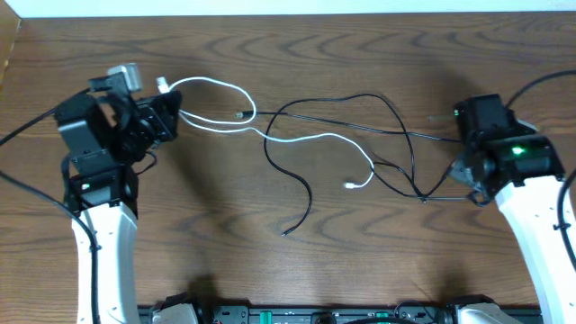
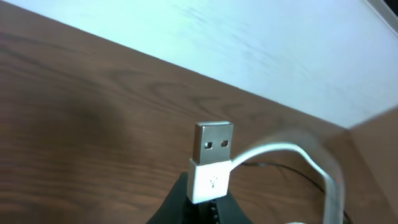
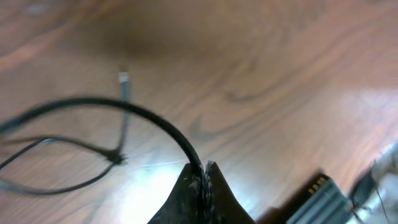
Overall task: Untangle cables
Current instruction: 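Pull the white cable left with the left gripper, black cable right with right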
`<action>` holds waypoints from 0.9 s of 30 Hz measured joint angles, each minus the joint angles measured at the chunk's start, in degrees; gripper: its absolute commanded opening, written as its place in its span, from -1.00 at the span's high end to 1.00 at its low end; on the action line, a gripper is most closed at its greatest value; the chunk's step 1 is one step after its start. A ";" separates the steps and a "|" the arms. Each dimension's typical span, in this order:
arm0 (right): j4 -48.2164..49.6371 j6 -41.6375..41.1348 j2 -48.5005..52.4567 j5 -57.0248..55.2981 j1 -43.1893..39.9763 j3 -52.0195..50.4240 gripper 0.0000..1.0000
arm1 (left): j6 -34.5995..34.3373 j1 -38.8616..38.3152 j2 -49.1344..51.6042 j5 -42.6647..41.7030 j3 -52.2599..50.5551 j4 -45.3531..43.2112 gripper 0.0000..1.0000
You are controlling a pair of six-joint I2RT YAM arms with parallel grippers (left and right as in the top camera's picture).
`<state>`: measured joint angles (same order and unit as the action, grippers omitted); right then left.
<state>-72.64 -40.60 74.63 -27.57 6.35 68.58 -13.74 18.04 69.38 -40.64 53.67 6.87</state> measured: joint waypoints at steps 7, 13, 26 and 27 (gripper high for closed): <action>0.52 -0.15 0.00 -1.60 -7.41 0.00 0.98 | -1.51 8.11 0.00 -1.57 0.00 -0.26 0.85; 10.38 9.99 0.74 11.06 -6.67 0.04 0.98 | -1.53 8.90 0.00 -5.53 0.00 -0.31 0.85; 28.04 38.10 13.11 56.63 11.78 0.09 0.98 | -1.53 3.30 0.00 -11.69 0.00 -0.04 0.85; 28.85 39.41 13.38 58.34 13.09 0.09 0.98 | -1.53 2.78 0.00 -11.78 0.00 -0.02 0.85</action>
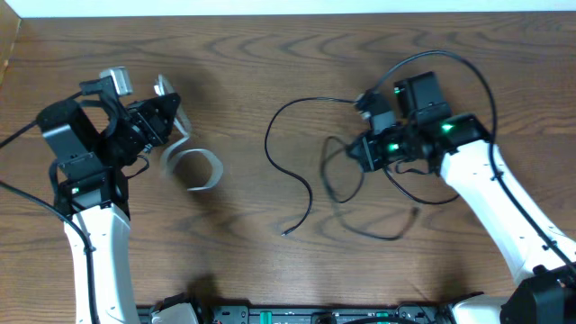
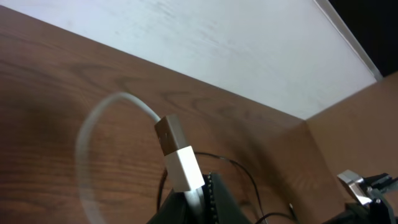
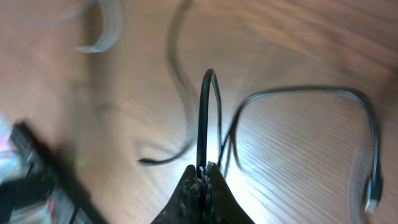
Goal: Untangle cables
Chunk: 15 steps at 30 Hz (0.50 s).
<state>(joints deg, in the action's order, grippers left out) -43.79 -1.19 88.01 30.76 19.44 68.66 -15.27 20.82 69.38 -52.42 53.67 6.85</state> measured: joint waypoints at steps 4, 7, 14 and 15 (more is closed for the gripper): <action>1.46 3.21 0.07 2.89 3.93 0.00 0.98 | 0.00 -1.79 0.00 -0.02 0.00 0.20 0.85; 0.76 3.23 0.07 0.61 4.24 0.00 0.98 | 0.00 -2.58 0.00 -0.02 0.00 0.24 0.85; 1.99 1.11 0.07 -5.64 4.13 0.42 0.98 | 0.02 -5.97 0.00 -0.04 0.00 2.08 0.85; 1.42 0.72 0.11 -6.40 4.13 1.22 0.98 | 0.02 -6.62 0.00 0.00 0.00 2.14 0.85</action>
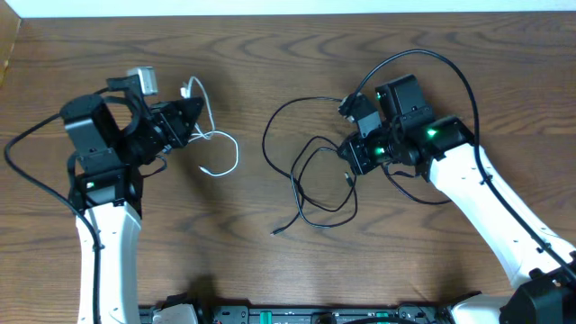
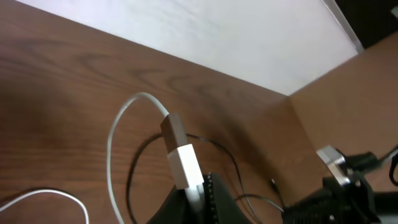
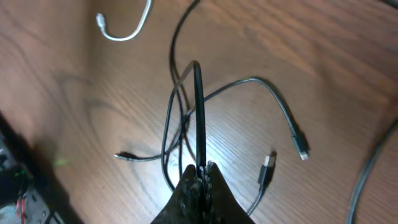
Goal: Untangle cables
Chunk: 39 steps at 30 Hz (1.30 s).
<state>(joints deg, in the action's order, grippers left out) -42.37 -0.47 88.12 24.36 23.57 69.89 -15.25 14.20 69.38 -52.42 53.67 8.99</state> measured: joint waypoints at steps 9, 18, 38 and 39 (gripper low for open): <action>-10.45 -1.86 0.13 -6.88 -2.27 23.34 0.98 | 0.90 -7.13 0.04 1.09 0.00 2.05 0.85; -21.29 -2.23 0.20 -10.95 -11.67 48.98 0.98 | 1.79 -10.29 1.90 3.26 0.00 2.78 0.85; -31.43 -12.72 1.01 -34.58 -40.98 64.52 0.98 | 4.04 -11.98 6.38 3.26 0.00 2.56 0.85; -32.11 -13.22 1.11 -34.95 -42.14 64.52 0.98 | 4.76 -12.48 6.38 3.28 0.00 2.45 0.85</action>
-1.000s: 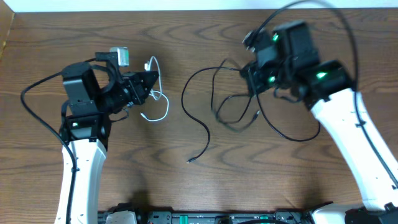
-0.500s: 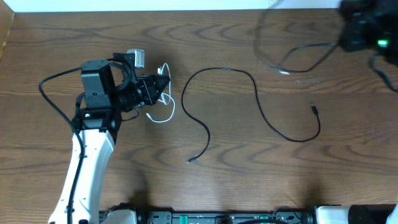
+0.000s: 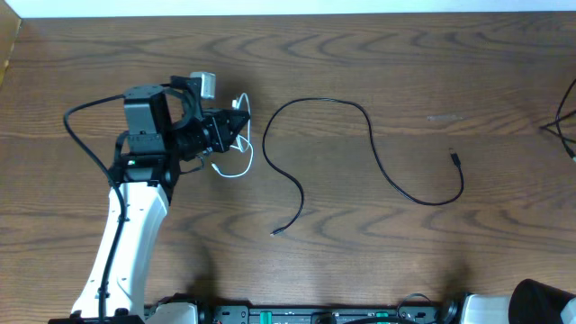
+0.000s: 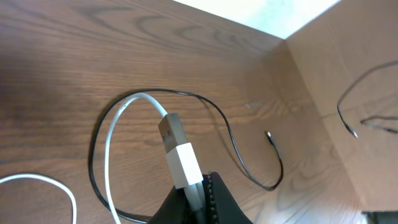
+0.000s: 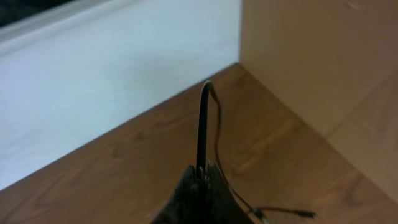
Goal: Untangle cables
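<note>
My left gripper is shut on the white cable just behind its white USB plug, which points up. The rest of the white cable loops on the table below it. One black cable lies alone, spread across the middle of the table. My right gripper is shut on a second black cable, held up near the table's far right corner. Only a bit of that cable shows at the overhead view's right edge.
The brown wooden table has a white wall along its far edge and a brown side panel on the right. The left arm's own black lead arcs behind it. A strip of equipment runs along the front edge.
My right gripper was over mid-table holding a black cable above a bunched heap; now it is out of the overhead view at the right, and one black cable lies spread out. Left gripper moved right.
At first white and black cables lay crossed over the middle, each gripper shut on one end. Then the white cable hung bunched by the left gripper, apart from the black ones gathered under the right gripper at the centre. Now the two black cables are apart.
</note>
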`<action>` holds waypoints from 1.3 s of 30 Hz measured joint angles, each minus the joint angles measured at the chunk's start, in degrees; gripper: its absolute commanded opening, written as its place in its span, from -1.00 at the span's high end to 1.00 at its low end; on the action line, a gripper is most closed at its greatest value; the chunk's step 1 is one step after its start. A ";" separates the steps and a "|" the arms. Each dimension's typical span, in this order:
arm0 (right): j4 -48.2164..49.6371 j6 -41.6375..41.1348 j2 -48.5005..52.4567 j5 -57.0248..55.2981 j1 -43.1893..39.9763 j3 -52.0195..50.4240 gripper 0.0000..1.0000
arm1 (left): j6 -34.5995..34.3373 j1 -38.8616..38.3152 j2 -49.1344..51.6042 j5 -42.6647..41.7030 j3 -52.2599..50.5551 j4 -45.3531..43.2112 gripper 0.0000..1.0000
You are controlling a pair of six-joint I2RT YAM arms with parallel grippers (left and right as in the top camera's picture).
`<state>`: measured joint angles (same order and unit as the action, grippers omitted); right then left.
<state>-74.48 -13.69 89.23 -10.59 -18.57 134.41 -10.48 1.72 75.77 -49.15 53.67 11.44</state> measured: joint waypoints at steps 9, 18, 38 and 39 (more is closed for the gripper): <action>-4.74 -1.25 5.42 -1.38 -2.58 0.00 0.98 | 3.93 -4.50 0.00 0.00 0.00 -0.63 0.85; -6.93 -1.25 9.53 -4.61 -2.95 0.00 0.98 | 4.57 -4.57 0.00 0.00 0.00 -0.72 0.85; -7.21 -5.44 9.79 -6.58 -20.48 -0.07 0.98 | 4.33 -4.57 0.00 0.00 0.00 0.11 0.85; -7.10 -5.49 9.92 -6.93 -21.81 -0.07 0.98 | 4.33 -4.66 0.00 -0.02 0.00 0.15 0.85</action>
<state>-81.58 -19.18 99.15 -17.52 -40.38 134.34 -6.15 -2.94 75.77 -49.17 53.67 11.60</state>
